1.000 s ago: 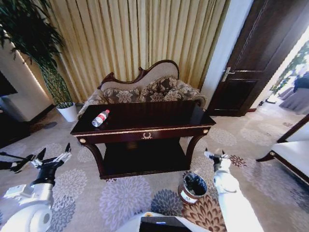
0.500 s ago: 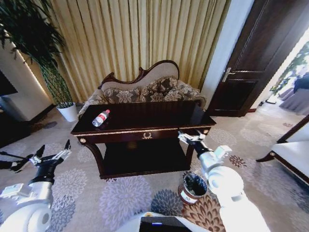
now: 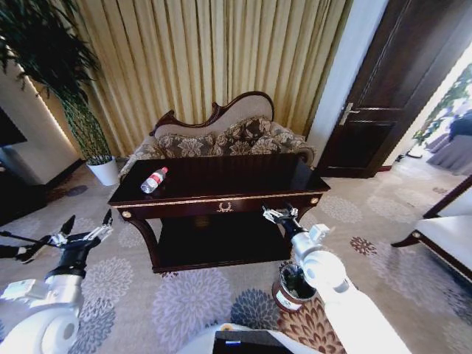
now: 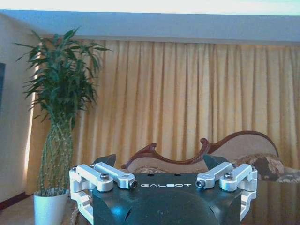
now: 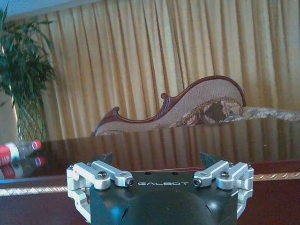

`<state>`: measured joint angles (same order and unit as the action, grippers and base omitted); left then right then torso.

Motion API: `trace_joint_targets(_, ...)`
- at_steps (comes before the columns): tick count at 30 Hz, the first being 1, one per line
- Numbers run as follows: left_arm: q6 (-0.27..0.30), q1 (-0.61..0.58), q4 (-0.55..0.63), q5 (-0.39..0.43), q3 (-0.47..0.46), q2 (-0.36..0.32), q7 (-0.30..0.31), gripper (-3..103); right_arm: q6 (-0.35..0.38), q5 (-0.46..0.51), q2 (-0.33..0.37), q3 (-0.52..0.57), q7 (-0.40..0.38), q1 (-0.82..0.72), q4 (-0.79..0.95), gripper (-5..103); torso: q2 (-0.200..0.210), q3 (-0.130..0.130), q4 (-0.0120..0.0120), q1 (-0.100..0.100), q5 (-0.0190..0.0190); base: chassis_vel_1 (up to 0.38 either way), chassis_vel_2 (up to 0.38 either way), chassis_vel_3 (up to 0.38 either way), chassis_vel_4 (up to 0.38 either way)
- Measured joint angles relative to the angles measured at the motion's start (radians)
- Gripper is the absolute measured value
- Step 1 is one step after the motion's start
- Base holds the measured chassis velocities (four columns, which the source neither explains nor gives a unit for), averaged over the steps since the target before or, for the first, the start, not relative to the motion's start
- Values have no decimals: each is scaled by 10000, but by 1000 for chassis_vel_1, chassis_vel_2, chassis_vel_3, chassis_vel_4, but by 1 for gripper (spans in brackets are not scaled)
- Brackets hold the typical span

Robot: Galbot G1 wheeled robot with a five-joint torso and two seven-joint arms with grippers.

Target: Move to the front of the table and place the trash on the table into the trash bin.

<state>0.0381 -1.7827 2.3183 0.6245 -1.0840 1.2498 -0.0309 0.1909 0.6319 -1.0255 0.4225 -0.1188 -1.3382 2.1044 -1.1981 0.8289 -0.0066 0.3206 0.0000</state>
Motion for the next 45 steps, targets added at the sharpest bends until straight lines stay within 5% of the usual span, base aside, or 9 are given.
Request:
trace_joint_targets(6,-4,-107,-81,-23,74,-478,3,100,-323,-468,791,32,0,-14,-220,100,0,0,0,0,1,0,0,0,0)
trace_joint_targets(45,234,-51,106,-340,336,-254,51,100,-62,-812,209,21,0,25,-138,100,2,1,0,3,-1,-69,68,73,-68)
